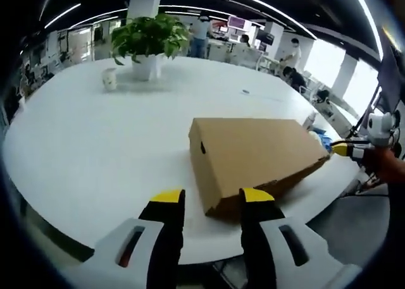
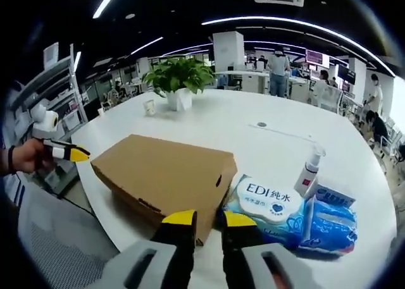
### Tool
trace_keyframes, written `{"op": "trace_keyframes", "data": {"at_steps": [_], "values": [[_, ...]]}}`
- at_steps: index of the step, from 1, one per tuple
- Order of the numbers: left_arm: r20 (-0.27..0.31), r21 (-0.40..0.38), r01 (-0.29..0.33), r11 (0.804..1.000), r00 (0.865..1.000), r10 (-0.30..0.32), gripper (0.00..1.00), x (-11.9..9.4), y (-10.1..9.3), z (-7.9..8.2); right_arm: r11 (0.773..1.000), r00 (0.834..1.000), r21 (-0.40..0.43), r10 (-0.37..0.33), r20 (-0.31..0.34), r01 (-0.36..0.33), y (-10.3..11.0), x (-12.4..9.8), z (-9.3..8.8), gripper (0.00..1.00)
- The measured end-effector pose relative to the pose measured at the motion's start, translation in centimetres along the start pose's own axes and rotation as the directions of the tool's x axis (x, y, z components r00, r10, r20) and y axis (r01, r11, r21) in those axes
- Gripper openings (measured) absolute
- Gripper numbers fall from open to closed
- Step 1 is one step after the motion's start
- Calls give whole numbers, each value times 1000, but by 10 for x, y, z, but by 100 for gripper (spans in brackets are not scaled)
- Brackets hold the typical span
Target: Operate the shoe box by opening the lid, removing the specified soft item, and placing it in the target area until the item is outside and the box remains undamaged.
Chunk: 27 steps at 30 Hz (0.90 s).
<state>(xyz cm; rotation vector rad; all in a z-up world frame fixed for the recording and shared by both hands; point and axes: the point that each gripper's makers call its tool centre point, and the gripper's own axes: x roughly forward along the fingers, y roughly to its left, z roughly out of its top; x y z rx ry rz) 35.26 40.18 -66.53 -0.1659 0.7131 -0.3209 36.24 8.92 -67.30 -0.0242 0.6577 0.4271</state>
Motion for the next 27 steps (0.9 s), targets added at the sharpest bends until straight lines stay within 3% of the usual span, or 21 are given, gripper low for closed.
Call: {"op": "trace_keyframes", "data": {"at_steps": [3,5,8,14,15,27], "values": [[-12,-36,18,999,1000,-18,36,9,-5,-1,999,999,25,38,-11,-38,11,9,0,16],[-35,-45,21,999,999,-23,35,15,-7,-5,992,995,94,90,-31,-87,23,17,-5,20],[-105,-17,30,999,994,-31,35,26,-10,-18,988,995,132,84,-49,-77,23,23,-13,26],[-138,-30,32,999,990,-36,31,38,-13,-30,988,992,140,75,-106,-59,23,30,-27,26],[-113,-79,33,996,993,-42,31,37,-13,-25,985,993,161,71,-96,-55,22,30,-25,26],[-123,-73,59,996,990,-68,32,43,-10,-20,988,991,150,64,-116,-47,22,36,-19,25]]}}
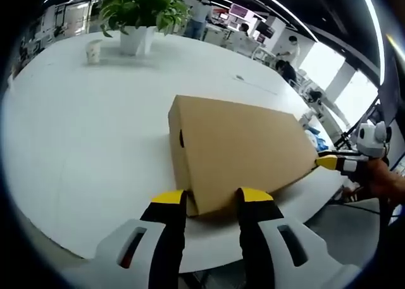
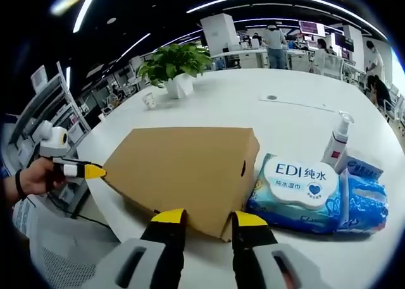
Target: Operate the shoe box by opening the lid, removing the specified soft item, and placing it in the target area until the item is outside and the box remains undamaged.
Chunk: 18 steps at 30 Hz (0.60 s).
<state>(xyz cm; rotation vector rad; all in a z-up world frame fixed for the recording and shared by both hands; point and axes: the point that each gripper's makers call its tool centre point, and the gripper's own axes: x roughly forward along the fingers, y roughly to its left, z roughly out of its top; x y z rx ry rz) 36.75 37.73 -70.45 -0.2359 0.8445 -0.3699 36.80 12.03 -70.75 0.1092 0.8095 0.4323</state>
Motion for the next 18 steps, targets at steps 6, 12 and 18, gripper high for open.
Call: {"op": "trace_keyframes", "data": {"at_steps": [6,12,18], "values": [[0,3,-8,1000,1000,8,32,14,11,22,1000,1000,7,-22,-16,23,-1,14,14,25],[-9,11,-1,1000,1000,1,32,34,16,46,999,999,27,-32,-20,33,-10,26,28,26],[-22,39,-3,999,1000,4,32,51,15,64,998,999,44,-47,-19,48,-22,34,41,26]]}}
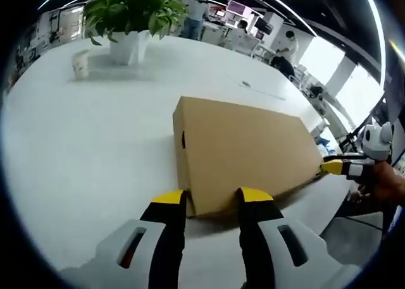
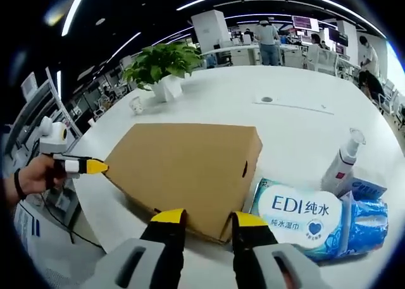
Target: Operate the shoe box by opening the lid, removing the specified soft item, and placing it in the target area until the item is outside and the box remains undamaged.
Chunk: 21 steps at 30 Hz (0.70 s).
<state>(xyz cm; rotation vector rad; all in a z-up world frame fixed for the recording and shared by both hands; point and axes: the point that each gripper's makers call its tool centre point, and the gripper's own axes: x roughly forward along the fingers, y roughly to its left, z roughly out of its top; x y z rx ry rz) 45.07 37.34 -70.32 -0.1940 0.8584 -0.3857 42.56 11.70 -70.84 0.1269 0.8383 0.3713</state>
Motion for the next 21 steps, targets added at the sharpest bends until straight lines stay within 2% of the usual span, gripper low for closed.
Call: {"op": "trace_keyframes", "data": {"at_steps": [4,10,19,21], "values": [[3,-3,3,1000,1000,-3,32,8,2,8,1000,1000,8,-11,13,11,-4,1,3,26],[3,-3,7,1000,1000,-7,32,8,2,7,1000,1000,8,-5,17,5,-5,2,4,26],[3,13,-11,1000,1000,11,35,5,-3,7,997,999,-70,20,36,-18,-5,-2,5,26],[22,26,-16,1000,1000,15,38,-1,-6,8,997,996,-63,58,74,-54,-1,-11,10,29]]}}
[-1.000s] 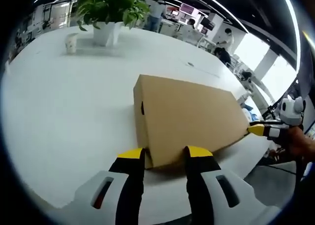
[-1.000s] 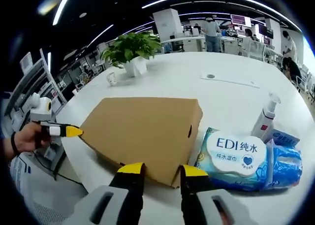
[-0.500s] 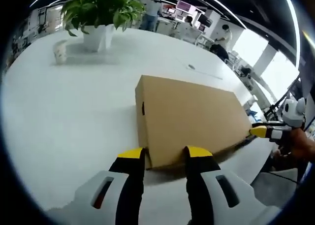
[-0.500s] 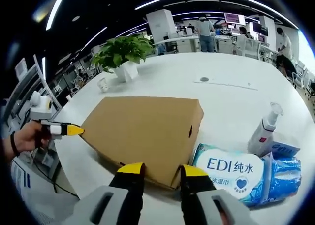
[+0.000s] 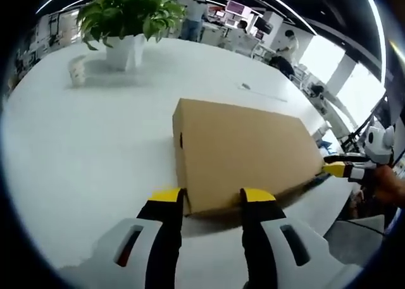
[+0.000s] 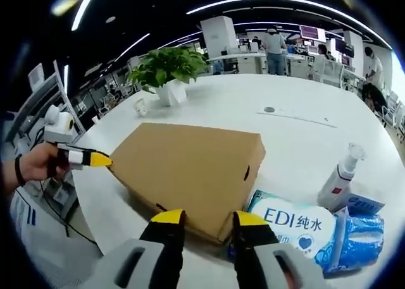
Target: Operate the shoe box by opening the lid, removing the specified soft item, and placing it in the target area until the item is outside and the box remains undamaged.
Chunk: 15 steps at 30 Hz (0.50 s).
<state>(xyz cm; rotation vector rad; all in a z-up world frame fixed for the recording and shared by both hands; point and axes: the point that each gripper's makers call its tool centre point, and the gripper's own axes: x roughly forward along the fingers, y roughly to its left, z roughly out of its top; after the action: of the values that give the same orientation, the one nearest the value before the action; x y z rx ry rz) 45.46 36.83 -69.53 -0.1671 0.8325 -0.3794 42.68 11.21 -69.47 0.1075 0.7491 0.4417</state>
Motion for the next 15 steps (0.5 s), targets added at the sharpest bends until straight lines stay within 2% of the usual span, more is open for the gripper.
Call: {"op": "trace_keyframes", "data": {"at_steps": [1,3,7,8,11,13,15], "values": [[15,20,-5,1000,1000,5,42,-5,-2,1,1000,999,9,16,30,-16,1,-6,5,32],[40,65,-18,998,999,15,45,-14,-5,3,1000,996,-5,1,84,-1,-7,-23,10,36],[89,82,-20,996,996,12,47,-30,-15,6,999,994,13,-39,107,38,-35,-57,0,40],[102,80,-16,997,995,8,47,-34,-18,8,998,992,29,-50,113,47,-44,-68,-3,44],[143,83,12,996,989,-24,48,-44,-35,12,993,983,87,-92,160,79,-61,-93,-5,49],[156,120,18,993,987,-37,49,-49,-49,12,989,974,123,-110,197,87,-68,-106,-5,50],[165,152,28,988,985,-53,50,-51,-63,10,985,970,133,-133,202,108,-74,-121,-11,51]]}}
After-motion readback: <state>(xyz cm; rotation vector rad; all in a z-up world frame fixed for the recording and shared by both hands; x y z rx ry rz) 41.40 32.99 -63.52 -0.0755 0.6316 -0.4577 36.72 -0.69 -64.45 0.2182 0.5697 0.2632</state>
